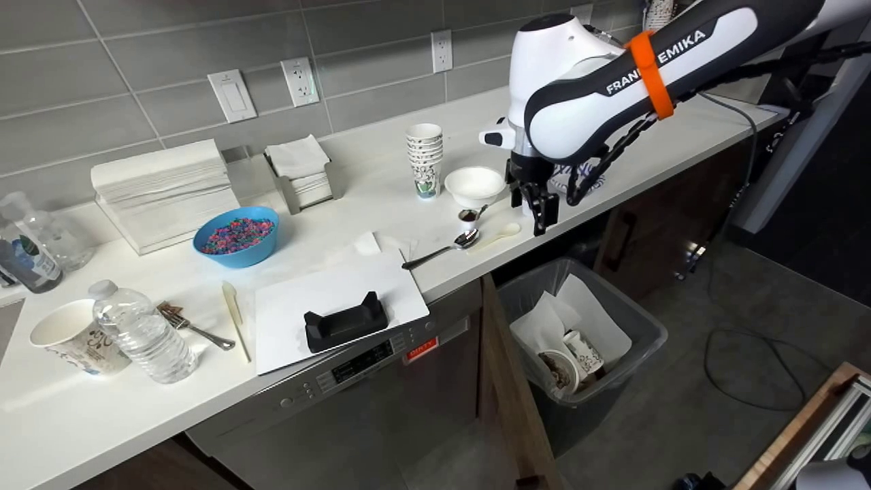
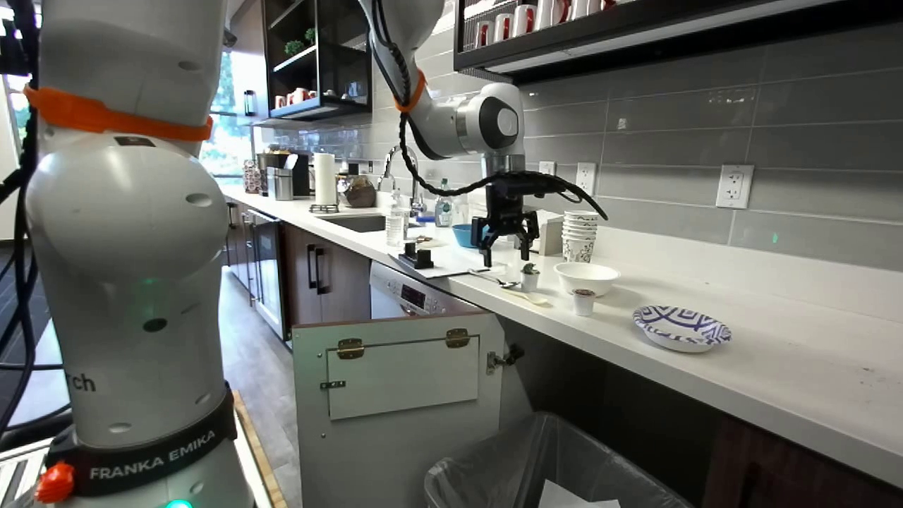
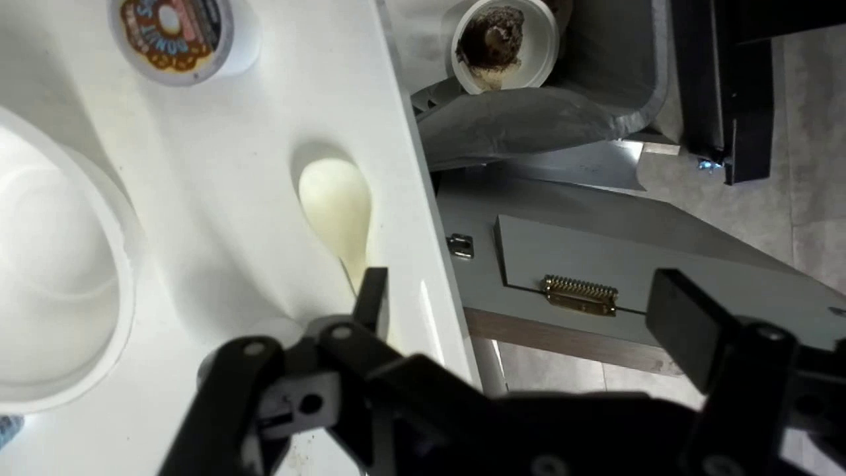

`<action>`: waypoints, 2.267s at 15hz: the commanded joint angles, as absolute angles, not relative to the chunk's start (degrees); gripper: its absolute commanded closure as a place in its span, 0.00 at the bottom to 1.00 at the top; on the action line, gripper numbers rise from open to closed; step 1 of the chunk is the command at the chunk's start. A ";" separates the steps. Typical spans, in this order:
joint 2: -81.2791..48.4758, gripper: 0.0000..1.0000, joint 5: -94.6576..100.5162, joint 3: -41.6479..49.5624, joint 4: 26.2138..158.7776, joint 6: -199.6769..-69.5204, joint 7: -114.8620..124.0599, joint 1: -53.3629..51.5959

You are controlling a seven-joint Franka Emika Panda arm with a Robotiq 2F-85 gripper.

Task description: Use the white spoon to collect some coffee beans from the coffee pod on the left then place them inside the white bowl.

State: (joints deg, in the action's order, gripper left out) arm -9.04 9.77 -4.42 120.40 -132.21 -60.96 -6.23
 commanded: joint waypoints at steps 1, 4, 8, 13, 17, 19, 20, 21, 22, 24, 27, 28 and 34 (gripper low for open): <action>-9.20 0.00 9.90 -5.47 120.25 -132.32 -61.06 -5.38; -9.16 0.00 9.89 -5.47 120.21 -132.32 -60.97 -5.32; -11.83 0.00 7.77 -5.85 118.06 -131.25 -64.33 -4.71; -15.88 0.00 3.76 -6.28 114.94 -132.52 -68.97 -2.83; -19.00 0.00 1.11 -6.95 111.94 -132.53 -71.47 -1.58; -20.40 0.00 0.08 -7.36 110.82 -132.77 -72.30 -1.18; -21.00 0.00 0.24 -7.35 110.34 -132.89 -71.87 -1.21; -21.58 0.00 0.94 -7.16 110.01 -132.97 -70.90 -1.42; -22.19 0.00 1.30 -7.14 110.01 -134.23 -70.57 -1.50; -23.31 0.00 1.76 -7.04 109.88 -136.35 -69.59 -1.71; -24.53 0.00 1.65 -7.24 110.25 -140.82 -68.49 -1.58; -24.91 0.00 1.60 -7.34 110.28 -141.82 -68.39 -1.46; -25.62 0.02 1.63 -7.79 110.32 -144.00 -67.90 -0.84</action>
